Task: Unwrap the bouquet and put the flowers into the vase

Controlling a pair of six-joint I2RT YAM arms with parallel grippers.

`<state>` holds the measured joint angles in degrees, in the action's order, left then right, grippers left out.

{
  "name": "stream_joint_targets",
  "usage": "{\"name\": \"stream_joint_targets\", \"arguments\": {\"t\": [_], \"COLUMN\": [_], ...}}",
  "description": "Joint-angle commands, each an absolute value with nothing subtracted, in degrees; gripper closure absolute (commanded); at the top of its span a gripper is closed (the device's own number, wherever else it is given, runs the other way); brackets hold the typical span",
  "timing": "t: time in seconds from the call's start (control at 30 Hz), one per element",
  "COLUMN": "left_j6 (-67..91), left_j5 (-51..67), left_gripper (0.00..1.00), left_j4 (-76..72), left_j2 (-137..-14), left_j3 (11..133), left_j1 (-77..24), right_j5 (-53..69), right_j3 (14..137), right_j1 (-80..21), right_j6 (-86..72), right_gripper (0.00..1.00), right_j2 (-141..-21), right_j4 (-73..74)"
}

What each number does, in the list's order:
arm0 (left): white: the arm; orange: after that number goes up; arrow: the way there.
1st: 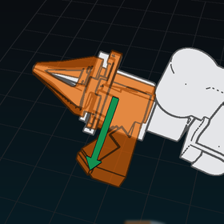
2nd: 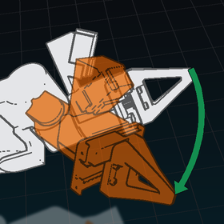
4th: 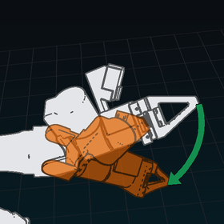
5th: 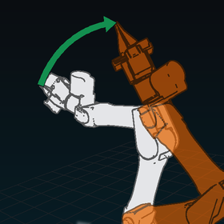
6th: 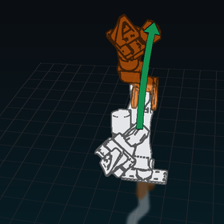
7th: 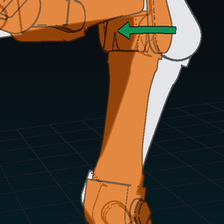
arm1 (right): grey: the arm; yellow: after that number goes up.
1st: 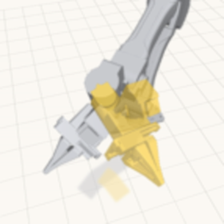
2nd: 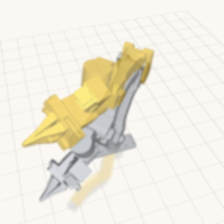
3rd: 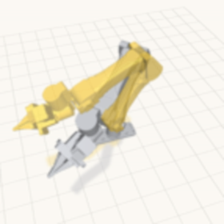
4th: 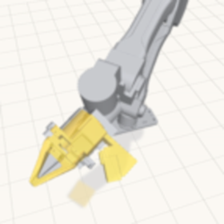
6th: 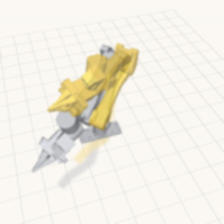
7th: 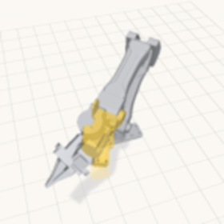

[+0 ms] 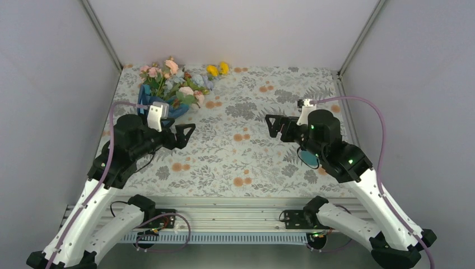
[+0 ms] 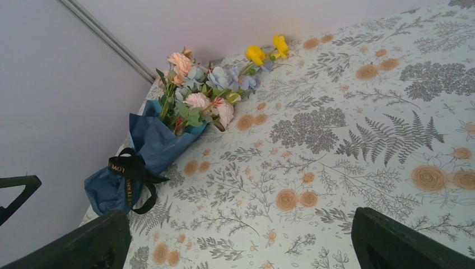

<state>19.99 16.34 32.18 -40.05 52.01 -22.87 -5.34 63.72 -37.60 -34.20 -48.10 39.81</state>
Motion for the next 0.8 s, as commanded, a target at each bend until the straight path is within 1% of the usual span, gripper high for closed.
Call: {"name": "stream_joint_targets", "arguments": {"t": [0.0, 0.07, 0.27, 0.37, 0.47, 0.57, 0.6, 0.77], "left_j6": [18.5, 18.0, 16.9, 16.1, 15.6, 14.8, 14.6, 14.3], "left_j5": [15.1, 14.4, 11.9, 11.2, 11.7, 12.0, 12.2, 12.9], "left_gripper": [0.00, 0.00, 0.00, 0.00, 0.00, 0.00, 0.00, 0.00], "left_j4": [31.4, 31.5, 31.9, 31.7, 31.3, 30.8, 30.5, 30.0], "left_j2": [-39.6, -39.9, -39.9, -40.1, -40.4, -40.3, -40.1, -40.7], "left_j3": [51.2, 50.9, 49.3, 48.5, 47.8, 46.8, 46.5, 45.6], "left_j1": [-22.5, -22.5, -22.5, -22.5, -22.5, -22.5, -22.5, -22.5], "right_j5": [-7.9, -10.1, -24.2, -32.8, -36.8, -38.0, -37.4, -34.2], "right_j3": [64.8, 66.2, 73.1, 77.7, 80.3, 81.7, 82.1, 81.0], "right_j1": [-38.2, -38.3, -38.2, -38.1, -36.7, -32.2, -30.4, -22.1], "right_j6": [-35.1, -35.0, -37.0, -40.7, -40.8, -39.1, -38.3, -33.9], "right_gripper": [0.01, 0.01, 0.01, 0.08, 0.17, 0.32, 0.35, 0.36], "right_j2": [-47.3, -47.9, -51.2, -55.1, -58.9, -62.0, -62.7, -65.1], "right_j4": [41.1, 43.0, 55.7, 64.1, 68.9, 71.3, 71.5, 69.9]}}
